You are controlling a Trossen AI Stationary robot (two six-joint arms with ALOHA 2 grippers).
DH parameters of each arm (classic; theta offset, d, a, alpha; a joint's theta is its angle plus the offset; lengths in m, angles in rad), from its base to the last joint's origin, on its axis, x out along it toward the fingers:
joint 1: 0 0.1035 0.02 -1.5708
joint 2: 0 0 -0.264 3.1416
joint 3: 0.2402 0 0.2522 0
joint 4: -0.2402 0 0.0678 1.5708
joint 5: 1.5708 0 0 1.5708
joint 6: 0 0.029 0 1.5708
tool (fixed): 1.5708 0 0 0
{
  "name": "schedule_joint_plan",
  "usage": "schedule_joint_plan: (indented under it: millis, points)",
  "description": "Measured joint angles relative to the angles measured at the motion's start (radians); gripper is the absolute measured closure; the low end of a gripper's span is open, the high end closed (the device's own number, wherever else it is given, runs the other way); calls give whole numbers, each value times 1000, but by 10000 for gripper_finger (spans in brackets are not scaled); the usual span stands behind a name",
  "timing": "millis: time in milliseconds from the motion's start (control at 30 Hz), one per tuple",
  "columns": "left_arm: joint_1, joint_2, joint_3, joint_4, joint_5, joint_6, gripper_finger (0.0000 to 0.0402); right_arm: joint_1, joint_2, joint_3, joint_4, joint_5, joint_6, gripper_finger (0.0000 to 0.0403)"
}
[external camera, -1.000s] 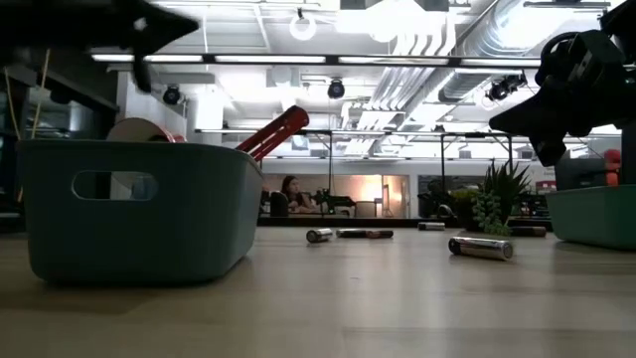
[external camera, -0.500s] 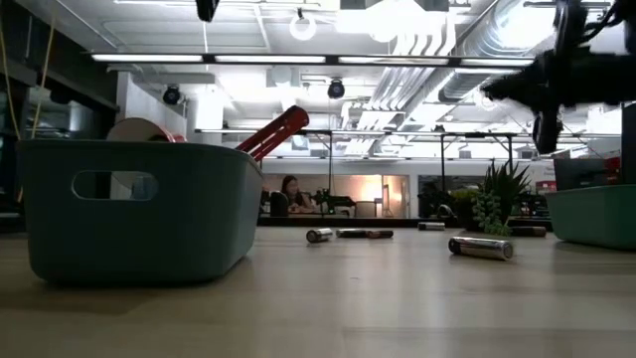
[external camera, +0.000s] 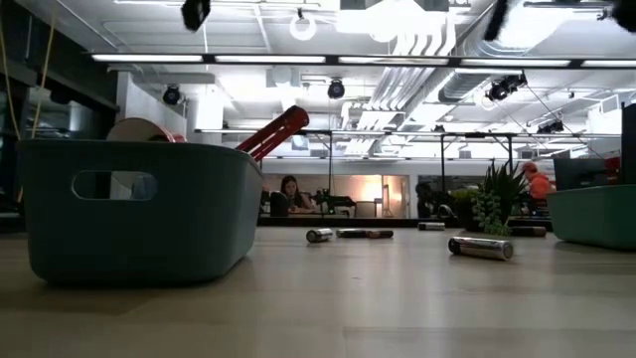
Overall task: Sort batteries
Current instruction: Put the silver battery into the blue bin
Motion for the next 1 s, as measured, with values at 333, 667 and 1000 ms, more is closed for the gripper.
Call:
schedule_joint_plan:
  millis: [333,667,1000]
  points:
    - [-50,50,-105,-323,-49,-158,400,-1,300,393,-534,-177,42,402]
    - [-55,223,-257,-107,17,-131,292,-31,391,673,-1026,-157,-51,402]
    - [-18,537,-215,-118,-51,-90,185,-65,399,718,-1180,-143,-63,402]
